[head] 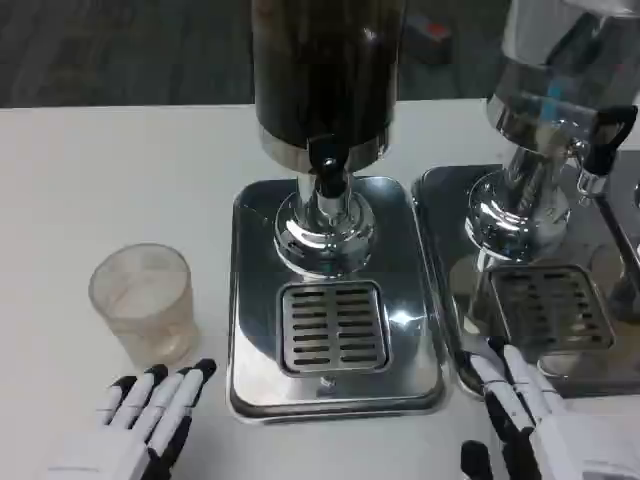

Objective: Grasp the cup under the faucet to collect the drink, then remove the cup.

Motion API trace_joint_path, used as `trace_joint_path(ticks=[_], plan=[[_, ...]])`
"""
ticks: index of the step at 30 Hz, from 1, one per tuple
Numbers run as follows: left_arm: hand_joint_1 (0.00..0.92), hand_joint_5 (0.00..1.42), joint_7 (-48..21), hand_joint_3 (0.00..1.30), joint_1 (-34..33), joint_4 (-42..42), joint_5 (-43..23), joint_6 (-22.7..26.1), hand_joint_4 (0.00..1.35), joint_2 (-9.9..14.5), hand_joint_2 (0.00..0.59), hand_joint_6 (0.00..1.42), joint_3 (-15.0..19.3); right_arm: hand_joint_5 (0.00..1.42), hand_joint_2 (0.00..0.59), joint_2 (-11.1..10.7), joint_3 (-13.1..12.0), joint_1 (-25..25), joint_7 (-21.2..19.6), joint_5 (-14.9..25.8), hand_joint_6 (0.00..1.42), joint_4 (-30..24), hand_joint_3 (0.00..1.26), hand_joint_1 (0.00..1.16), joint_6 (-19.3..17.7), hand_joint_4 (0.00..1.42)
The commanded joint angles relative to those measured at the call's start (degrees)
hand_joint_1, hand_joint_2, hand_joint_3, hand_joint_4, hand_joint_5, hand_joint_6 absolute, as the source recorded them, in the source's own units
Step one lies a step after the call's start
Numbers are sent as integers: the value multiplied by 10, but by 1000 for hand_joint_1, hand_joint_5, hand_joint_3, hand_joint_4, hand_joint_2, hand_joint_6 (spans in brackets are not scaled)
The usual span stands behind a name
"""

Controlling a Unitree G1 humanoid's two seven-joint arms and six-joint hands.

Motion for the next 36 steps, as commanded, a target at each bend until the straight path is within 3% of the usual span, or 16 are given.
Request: trace_joint_path(ticks=[1,13,16,24,32,36], plan=[[0,0,3,0,-3,6,-1,-6,0,0,65,0,1,110,558,0,-6,4,-8,8,331,3,156,951,-3,34],[0,0,12,0,-6,16,-1,-12,0,6,63,0,8,141,542,-14,-18,0,-7,21,389,9,188,905,-15,72],[0,0,28,0,-6,25,-10,-25,0,5,63,0,18,176,531,-24,-31,-7,2,52,424,19,188,874,-29,93],[0,0,78,0,-23,76,-37,-93,0,11,66,10,31,234,537,-24,-48,-26,-6,89,500,39,208,830,-54,150],[0,0,146,0,-64,139,-78,-174,0,5,72,159,64,274,528,-12,-64,-53,11,156,551,64,234,797,-63,199],[9,30,149,0,-92,165,-100,-186,0,1,55,223,78,284,525,-10,-67,-63,15,169,557,68,248,780,-66,218]])
